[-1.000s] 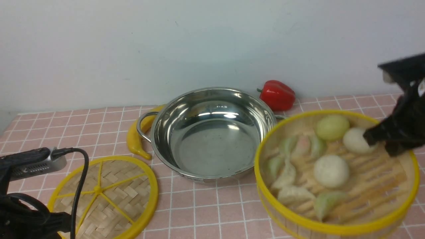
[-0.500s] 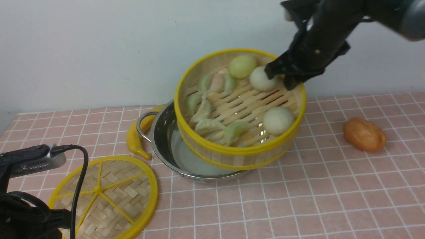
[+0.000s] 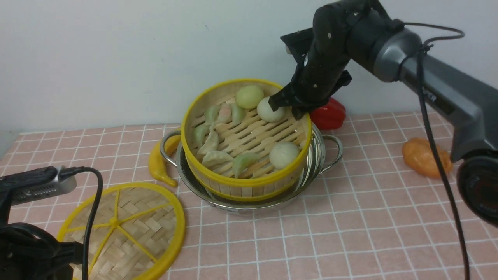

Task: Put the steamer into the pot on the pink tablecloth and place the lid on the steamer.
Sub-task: 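Place the bamboo steamer basket of food into the steel pot with the right gripper, then grasp the bamboo steamer lid lying on the table by its centre knob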

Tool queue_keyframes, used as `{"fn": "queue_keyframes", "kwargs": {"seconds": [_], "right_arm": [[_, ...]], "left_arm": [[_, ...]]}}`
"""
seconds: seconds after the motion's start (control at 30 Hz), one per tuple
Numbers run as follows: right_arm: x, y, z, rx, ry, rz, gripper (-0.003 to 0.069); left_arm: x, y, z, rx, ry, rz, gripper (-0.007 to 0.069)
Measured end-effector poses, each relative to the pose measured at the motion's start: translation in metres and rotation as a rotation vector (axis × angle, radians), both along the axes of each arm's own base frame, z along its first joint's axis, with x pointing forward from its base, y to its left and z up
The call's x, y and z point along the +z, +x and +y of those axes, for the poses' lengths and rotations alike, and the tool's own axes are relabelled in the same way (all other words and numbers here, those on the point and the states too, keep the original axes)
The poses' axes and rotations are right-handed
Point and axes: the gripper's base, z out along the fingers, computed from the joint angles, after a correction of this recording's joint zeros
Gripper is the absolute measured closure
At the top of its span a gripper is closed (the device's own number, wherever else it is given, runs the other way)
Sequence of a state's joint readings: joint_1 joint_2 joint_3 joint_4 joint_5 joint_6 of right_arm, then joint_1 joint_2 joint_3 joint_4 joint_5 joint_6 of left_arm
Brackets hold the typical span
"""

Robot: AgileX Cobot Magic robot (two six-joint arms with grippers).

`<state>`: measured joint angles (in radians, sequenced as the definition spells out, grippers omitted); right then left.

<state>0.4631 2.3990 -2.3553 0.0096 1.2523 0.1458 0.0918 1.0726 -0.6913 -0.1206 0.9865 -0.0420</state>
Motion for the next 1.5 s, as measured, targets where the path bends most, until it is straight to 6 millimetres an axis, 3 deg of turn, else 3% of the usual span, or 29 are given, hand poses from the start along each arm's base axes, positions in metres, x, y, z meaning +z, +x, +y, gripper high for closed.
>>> {"fn": "queue_keyframes", "kwargs": {"seconds": [0.2, 0.53, 0.67, 0.83, 0.97, 1.1, 1.23, 1.27, 1.33, 1.37, 1.4, 1.5], "right_arm": [[-0.036, 0.007, 0.002, -0.006, -0.044, 0.052, 0.0603], [-0.045, 0.009, 0.003, -0.018, -0.034, 0.065, 0.0592], [-0.044, 0.011, 0.004, -0.023, -0.021, 0.044, 0.0524], [-0.044, 0.011, 0.005, -0.028, -0.004, 0.052, 0.0337], [-0.038, 0.010, 0.003, -0.028, -0.010, 0.045, 0.0252], [0.007, 0.008, -0.014, -0.052, 0.018, -0.033, 0.0184], [0.083, -0.004, -0.044, -0.098, 0.118, -0.148, 0.0171], [0.087, -0.005, -0.046, -0.100, 0.126, -0.154, 0.0170], [0.136, -0.021, -0.066, -0.117, 0.184, -0.243, 0.0169], [0.148, -0.026, -0.070, -0.118, 0.199, -0.263, 0.0170], [0.177, -0.041, -0.081, -0.116, 0.230, -0.320, 0.0170], [0.220, -0.068, -0.094, -0.101, 0.268, -0.410, 0.0170]], "left_arm": [[0.001, 0.003, 0.001, 0.005, 0.005, -0.039, 0.0382], [0.004, 0.011, 0.002, 0.014, 0.016, -0.124, 0.0382], [0.004, 0.016, 0.003, 0.021, 0.022, -0.169, 0.0382], [-0.011, 0.034, 0.005, 0.020, 0.028, -0.151, 0.0382], [-0.025, 0.048, 0.007, 0.008, 0.037, -0.134, 0.0382], [-0.041, 0.067, 0.009, 0.001, 0.038, -0.094, 0.0382], [-0.035, 0.093, 0.009, -0.006, 0.038, -0.119, 0.0382], [-0.034, 0.094, 0.009, -0.006, 0.036, -0.122, 0.0382], [-0.025, 0.110, 0.005, -0.042, 0.038, -0.145, 0.0382], [-0.022, 0.113, 0.003, -0.051, 0.038, -0.148, 0.0382], [-0.017, 0.121, -0.002, -0.076, 0.037, -0.151, 0.0382], [-0.020, 0.133, -0.010, -0.115, 0.047, -0.113, 0.0382]]}}
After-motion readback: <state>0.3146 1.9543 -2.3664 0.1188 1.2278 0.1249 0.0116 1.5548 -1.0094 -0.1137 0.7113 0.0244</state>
